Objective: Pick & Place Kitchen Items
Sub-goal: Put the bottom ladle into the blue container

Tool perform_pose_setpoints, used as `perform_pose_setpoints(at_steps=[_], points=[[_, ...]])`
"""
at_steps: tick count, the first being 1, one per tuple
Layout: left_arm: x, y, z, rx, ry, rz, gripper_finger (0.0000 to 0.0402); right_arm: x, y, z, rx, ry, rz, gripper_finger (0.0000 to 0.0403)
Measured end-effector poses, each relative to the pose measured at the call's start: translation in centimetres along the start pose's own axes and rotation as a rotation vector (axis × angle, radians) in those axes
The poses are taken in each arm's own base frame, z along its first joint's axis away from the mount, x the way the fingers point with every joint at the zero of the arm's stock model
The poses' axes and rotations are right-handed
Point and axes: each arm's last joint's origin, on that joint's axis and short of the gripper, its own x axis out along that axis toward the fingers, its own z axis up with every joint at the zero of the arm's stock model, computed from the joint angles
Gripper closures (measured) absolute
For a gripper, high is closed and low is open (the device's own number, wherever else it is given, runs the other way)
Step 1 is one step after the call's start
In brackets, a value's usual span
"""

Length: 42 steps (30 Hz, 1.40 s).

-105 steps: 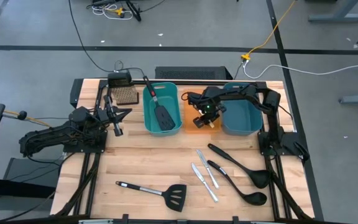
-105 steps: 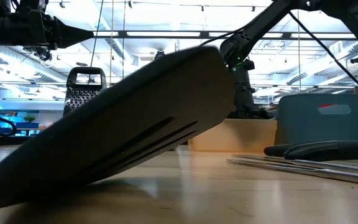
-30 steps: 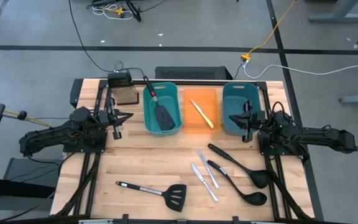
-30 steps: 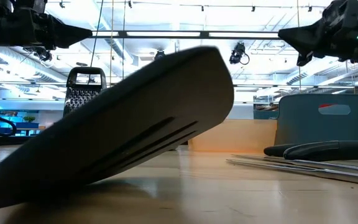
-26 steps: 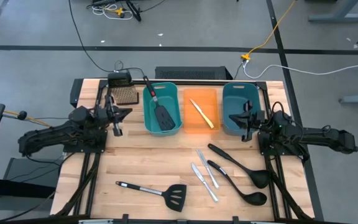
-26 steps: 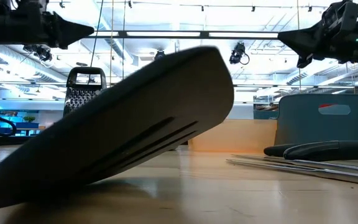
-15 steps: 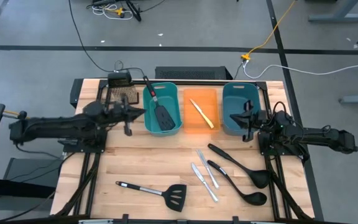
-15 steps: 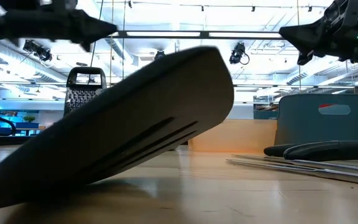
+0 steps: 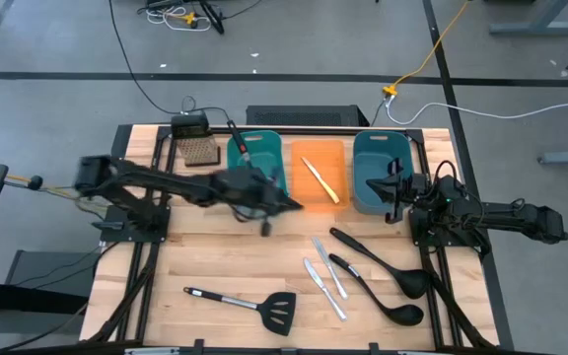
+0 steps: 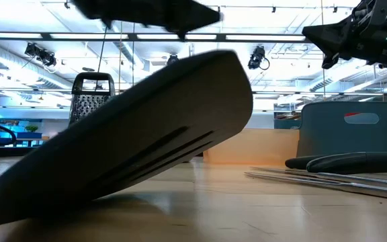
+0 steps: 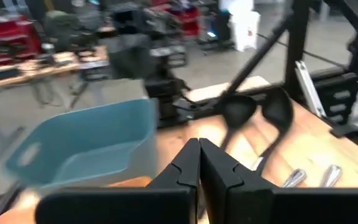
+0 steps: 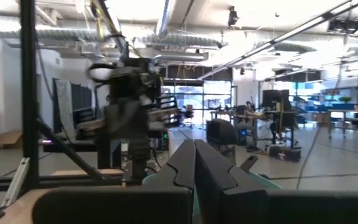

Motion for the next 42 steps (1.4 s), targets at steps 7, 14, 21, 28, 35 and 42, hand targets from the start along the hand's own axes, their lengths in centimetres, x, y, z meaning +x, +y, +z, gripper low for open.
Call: perform_pose_setpoints(at_steps=[7,14,21,28,35,42], points=[[8.7,-1.8,-1.2,-0.016,0.092,-0.114,0.0362,0.0,0.0,0.0,0.002,0.003,-0.014,0.0396],[14.7,-4.7,-3.9,0.003,0.252,-0.228,0.0269,0.0,0.0,-0.1,0.013,0.017,-0.012,0.0396],[18.8,-7.3,-6.2,0.081,0.284,-0.256,0.019,0.0,0.0,-0.2,0.022,0.025,-0.013,0.0396],[21.2,-8.9,-7.9,0.102,0.346,-0.351,0.0174,0.0,0.0,-0.3,0.025,0.03,-0.013,0.0396],[21.7,-9.4,-8.3,0.196,0.39,-0.295,0.018,0.0,0.0,-0.3,0.021,0.032,-0.013,0.0396],[21.7,-9.1,-9.0,0.183,0.411,-0.318,0.0181,0.0,0.0,-0.3,0.022,0.037,-0.011,0.0396]])
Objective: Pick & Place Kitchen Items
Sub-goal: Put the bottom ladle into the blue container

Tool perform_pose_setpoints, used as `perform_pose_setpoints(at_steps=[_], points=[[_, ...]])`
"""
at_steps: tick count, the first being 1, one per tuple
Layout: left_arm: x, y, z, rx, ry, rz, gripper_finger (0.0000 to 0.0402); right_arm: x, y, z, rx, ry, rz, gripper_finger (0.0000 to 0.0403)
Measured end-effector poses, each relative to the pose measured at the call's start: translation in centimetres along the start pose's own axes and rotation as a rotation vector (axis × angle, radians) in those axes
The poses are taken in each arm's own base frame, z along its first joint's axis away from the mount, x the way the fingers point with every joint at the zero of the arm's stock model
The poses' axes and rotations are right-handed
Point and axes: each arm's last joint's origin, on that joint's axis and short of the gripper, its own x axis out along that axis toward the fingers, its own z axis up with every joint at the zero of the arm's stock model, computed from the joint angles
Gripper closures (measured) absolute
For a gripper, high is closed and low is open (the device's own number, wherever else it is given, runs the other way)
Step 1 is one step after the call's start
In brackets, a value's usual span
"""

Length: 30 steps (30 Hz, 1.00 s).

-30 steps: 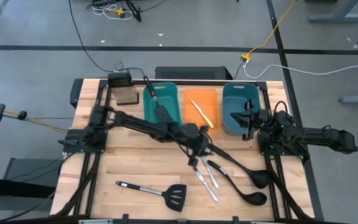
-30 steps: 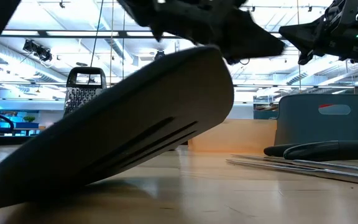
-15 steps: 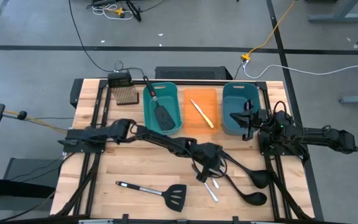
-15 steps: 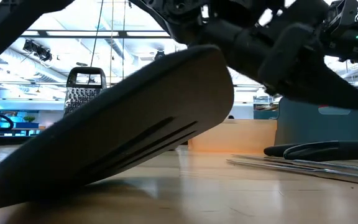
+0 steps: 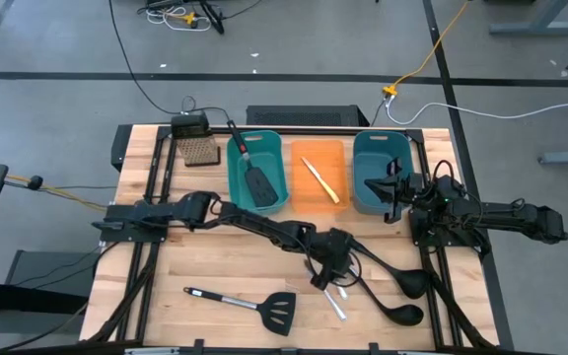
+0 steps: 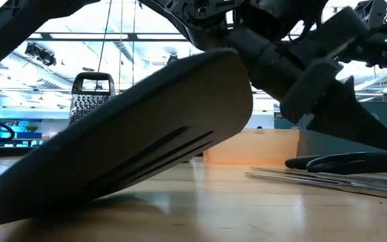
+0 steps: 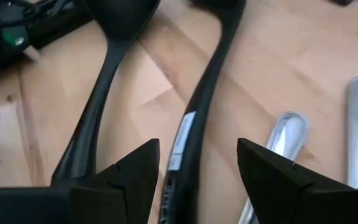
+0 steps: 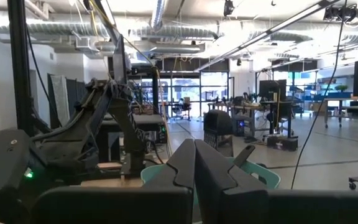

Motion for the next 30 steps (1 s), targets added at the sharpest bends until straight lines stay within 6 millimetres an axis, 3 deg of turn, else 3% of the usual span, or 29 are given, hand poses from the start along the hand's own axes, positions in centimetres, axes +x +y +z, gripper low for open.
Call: perform_pose_setpoints(at_steps=[8,19,23,27,30], points=[[0.5,0.8,-2.0,-0.079,0.091,0.007,0.0181,0.0,0.0,0.0,0.001,0.001,0.001,0.0396],[0.7,1.0,-2.7,-0.071,0.109,-0.011,0.0186,0.0,0.0,0.0,-0.001,0.001,0.001,0.0396],[0.8,0.9,-2.7,-0.06,0.109,-0.013,0.022,0.0,0.0,0.0,-0.001,0.002,0.001,0.0396],[0.8,0.9,-2.6,-0.045,0.106,-0.014,0.0284,0.0,0.0,0.0,-0.002,0.003,0.001,0.0396],[0.8,0.9,-2.6,-0.035,0.106,-0.01,0.0292,0.0,0.0,0.0,-0.002,0.004,0.001,0.0396]])
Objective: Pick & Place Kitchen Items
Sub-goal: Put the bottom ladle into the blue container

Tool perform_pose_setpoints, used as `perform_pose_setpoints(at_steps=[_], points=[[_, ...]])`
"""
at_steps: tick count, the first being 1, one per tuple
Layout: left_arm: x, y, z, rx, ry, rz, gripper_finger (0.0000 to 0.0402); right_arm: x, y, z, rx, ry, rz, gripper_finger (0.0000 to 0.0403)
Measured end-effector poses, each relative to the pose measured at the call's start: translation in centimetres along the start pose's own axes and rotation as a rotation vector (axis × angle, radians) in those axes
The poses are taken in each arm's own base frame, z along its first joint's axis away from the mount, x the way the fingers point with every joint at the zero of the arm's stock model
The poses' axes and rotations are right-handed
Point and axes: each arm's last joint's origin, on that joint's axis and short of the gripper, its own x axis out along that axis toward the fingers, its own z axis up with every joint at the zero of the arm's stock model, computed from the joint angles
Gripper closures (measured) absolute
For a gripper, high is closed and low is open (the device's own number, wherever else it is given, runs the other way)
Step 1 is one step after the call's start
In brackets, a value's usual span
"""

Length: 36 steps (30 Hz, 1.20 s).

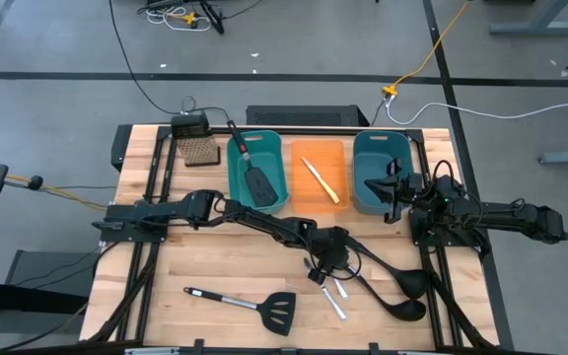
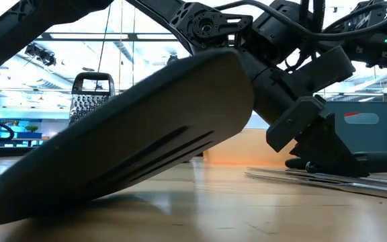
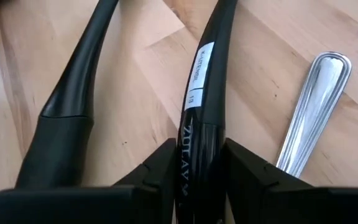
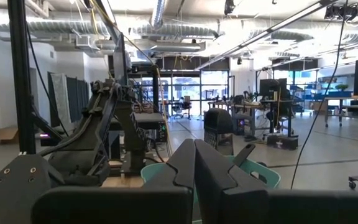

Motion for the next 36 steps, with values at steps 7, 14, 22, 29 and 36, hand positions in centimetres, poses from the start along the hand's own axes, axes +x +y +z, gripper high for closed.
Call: perform_pose_setpoints(at_steps=[7,14,22,29,36], points=[[-0.8,0.1,0.3,0.0,0.042,0.028,0.0292,0.0,0.0,0.0,0.0,0.001,0.0,0.0396],[-3.9,0.8,2.5,0.056,0.07,0.1,0.0292,0.0,0.0,0.0,0.002,-0.003,0.007,0.0396],[-7.4,1.6,4.2,0.126,0.09,0.097,0.0292,0.0,0.0,0.2,0.008,-0.023,0.009,0.0396],[-10.8,2.0,5.2,0.157,0.1,0.008,0.0292,0.0,0.1,0.3,0.009,-0.03,0.035,0.0396],[-15.2,2.8,6.8,0.153,0.071,0.01,0.0292,0.0,0.1,0.3,0.01,-0.03,0.035,0.0396]])
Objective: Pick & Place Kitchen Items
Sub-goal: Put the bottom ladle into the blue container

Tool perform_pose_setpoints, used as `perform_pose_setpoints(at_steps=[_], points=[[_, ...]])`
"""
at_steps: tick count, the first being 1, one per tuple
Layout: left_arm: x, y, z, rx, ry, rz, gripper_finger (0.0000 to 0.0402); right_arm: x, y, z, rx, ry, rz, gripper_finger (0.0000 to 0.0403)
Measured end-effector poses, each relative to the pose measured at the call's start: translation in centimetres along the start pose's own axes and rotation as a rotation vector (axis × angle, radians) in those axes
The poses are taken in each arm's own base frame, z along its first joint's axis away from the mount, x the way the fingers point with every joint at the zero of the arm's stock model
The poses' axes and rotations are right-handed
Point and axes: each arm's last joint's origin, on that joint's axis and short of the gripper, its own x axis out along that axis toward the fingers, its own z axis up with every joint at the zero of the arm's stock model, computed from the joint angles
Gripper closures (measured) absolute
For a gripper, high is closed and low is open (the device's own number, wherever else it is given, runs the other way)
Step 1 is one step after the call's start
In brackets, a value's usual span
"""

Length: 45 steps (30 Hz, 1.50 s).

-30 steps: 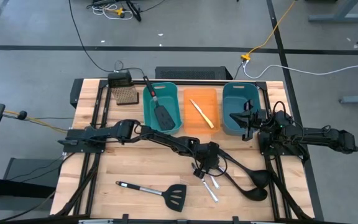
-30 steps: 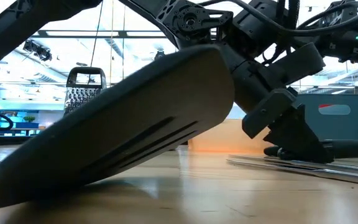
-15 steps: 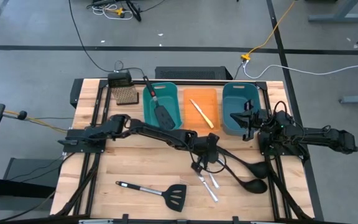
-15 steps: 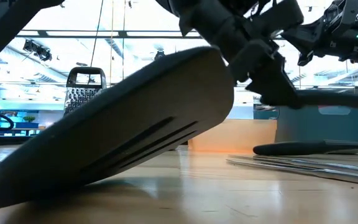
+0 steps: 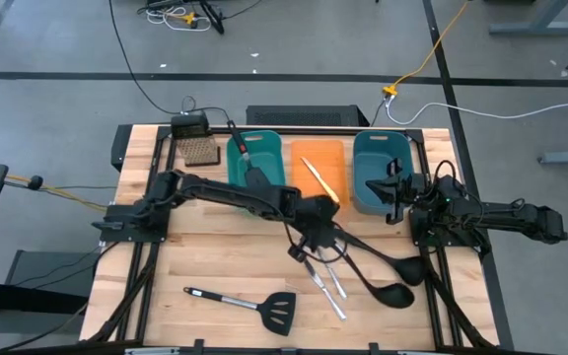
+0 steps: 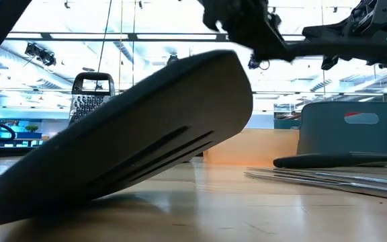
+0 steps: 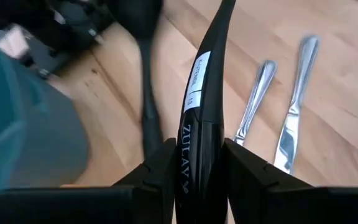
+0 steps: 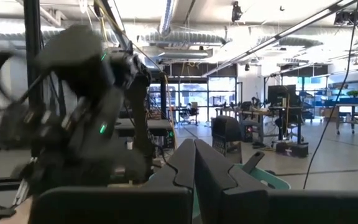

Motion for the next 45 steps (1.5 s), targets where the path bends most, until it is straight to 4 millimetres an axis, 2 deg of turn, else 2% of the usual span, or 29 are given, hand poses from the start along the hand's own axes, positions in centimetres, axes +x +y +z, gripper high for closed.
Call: perform_pose_setpoints(at_steps=[3,7,13,16,23,27,31,34,41,45], points=[[-2.4,0.4,-0.3,-0.006,-0.022,0.0,0.0292,0.0,0.0,0.0,0.0,-0.002,0.0,0.0396],[-6.1,0.5,-1.8,-0.043,-0.097,0.015,0.0292,0.0,0.0,0.1,0.001,-0.006,0.0,0.0396],[-10.5,-0.7,-6.5,-0.102,-0.21,0.159,0.0292,0.0,0.0,0.2,0.001,-0.025,-0.002,0.0396],[-12.6,-1.1,-8.0,-0.125,-0.288,0.246,0.0292,0.0,0.0,0.6,-0.003,-0.058,0.0,0.0396],[-15.3,-2.2,-11.4,-0.149,-0.397,0.325,0.0292,0.0,0.0,0.8,-0.006,-0.084,0.001,0.0396],[-16.7,-1.9,-13.6,-0.184,-0.499,0.424,0.0292,0.0,0.0,0.8,0.002,-0.083,0.003,0.0396],[-18.1,0.0,-14.5,-0.295,-0.497,0.535,0.0292,0.0,0.1,0.8,0.004,-0.08,0.016,0.0396],[-20.0,2.0,-13.7,-0.34,-0.493,0.634,0.0292,0.0,0.2,0.7,-0.014,-0.074,0.062,0.0396],[-26.0,7.3,-11.9,-0.371,-0.385,0.805,0.0292,0.0,0.5,0.7,-0.018,-0.065,0.148,0.0396],[-26.4,10.6,-12.3,-0.336,-0.244,0.794,0.0292,0.0,0.6,0.5,-0.006,-0.051,0.155,0.0396]])
